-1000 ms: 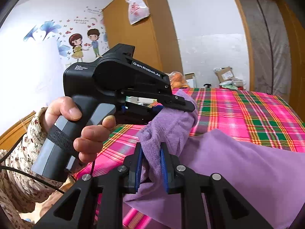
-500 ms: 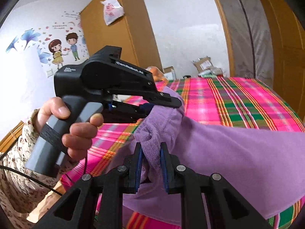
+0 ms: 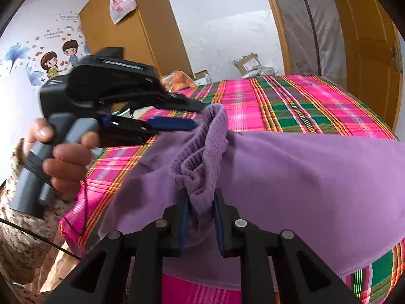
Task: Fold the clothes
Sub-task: 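Open the right gripper and release the waistband fabric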
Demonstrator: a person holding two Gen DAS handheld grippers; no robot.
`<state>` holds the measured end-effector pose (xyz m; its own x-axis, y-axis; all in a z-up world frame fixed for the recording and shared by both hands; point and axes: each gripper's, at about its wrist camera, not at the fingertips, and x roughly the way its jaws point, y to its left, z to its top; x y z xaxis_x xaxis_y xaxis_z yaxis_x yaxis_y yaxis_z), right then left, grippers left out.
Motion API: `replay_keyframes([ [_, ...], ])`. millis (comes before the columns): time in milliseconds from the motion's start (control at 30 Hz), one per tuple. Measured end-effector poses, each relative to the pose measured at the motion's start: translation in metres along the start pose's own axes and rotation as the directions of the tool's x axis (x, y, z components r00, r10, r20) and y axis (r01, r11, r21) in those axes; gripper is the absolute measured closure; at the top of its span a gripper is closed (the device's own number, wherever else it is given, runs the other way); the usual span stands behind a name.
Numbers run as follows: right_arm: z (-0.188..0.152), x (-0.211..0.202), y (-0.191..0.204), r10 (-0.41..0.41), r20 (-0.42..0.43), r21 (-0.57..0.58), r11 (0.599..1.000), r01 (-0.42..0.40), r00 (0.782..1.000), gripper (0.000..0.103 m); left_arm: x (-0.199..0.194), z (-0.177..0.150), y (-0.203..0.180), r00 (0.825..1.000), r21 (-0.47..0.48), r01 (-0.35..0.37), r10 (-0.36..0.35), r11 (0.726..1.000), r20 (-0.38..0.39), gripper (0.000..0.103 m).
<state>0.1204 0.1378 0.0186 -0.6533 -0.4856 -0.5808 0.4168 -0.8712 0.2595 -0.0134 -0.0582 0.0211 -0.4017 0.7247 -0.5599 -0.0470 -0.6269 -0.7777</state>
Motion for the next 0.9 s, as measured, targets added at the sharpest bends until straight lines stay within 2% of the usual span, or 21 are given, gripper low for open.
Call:
replay_keyframes([
  [133, -0.006, -0.001, -0.012, -0.009, -0.025, 0.043, 0.999, 0.01, 1.0, 0.081, -0.02, -0.006, 0.013, 0.999, -0.023, -0.018, 0.019, 1.0, 0.044, 0.079],
  [267, -0.009, -0.005, -0.029, -0.044, -0.042, 0.107, 0.993, 0.048, 0.998, 0.07, -0.039, -0.012, 0.026, 0.995, -0.046, -0.034, 0.038, 0.998, 0.088, 0.079],
  [467, -0.011, -0.022, -0.04, -0.097, -0.003, 0.143, 0.985, 0.096, 0.995, 0.068, -0.07, -0.029, 0.049, 0.985, -0.074, -0.073, 0.083, 0.995, 0.148, 0.079],
  [567, -0.002, -0.023, -0.036, -0.081, 0.022, 0.118, 0.99, 0.078, 0.996, 0.068, -0.078, -0.041, 0.062, 0.983, -0.095, -0.088, 0.102, 0.992, 0.155, 0.079],
  [700, 0.014, -0.012, -0.019, -0.033, 0.025, 0.032, 0.999, 0.032, 0.999, 0.068, -0.081, -0.054, 0.074, 0.986, -0.12, -0.082, 0.098, 0.989, 0.133, 0.079],
  [800, 0.023, 0.002, -0.009, -0.01, -0.003, -0.016, 1.0, 0.01, 1.0, 0.068, -0.081, -0.06, 0.077, 0.986, -0.124, -0.09, 0.106, 0.988, 0.13, 0.079],
  [900, 0.03, 0.02, -0.005, -0.039, -0.063, -0.05, 0.998, 0.035, 0.997, 0.069, -0.082, -0.064, 0.077, 0.985, -0.115, -0.104, 0.119, 0.988, 0.127, 0.079],
])
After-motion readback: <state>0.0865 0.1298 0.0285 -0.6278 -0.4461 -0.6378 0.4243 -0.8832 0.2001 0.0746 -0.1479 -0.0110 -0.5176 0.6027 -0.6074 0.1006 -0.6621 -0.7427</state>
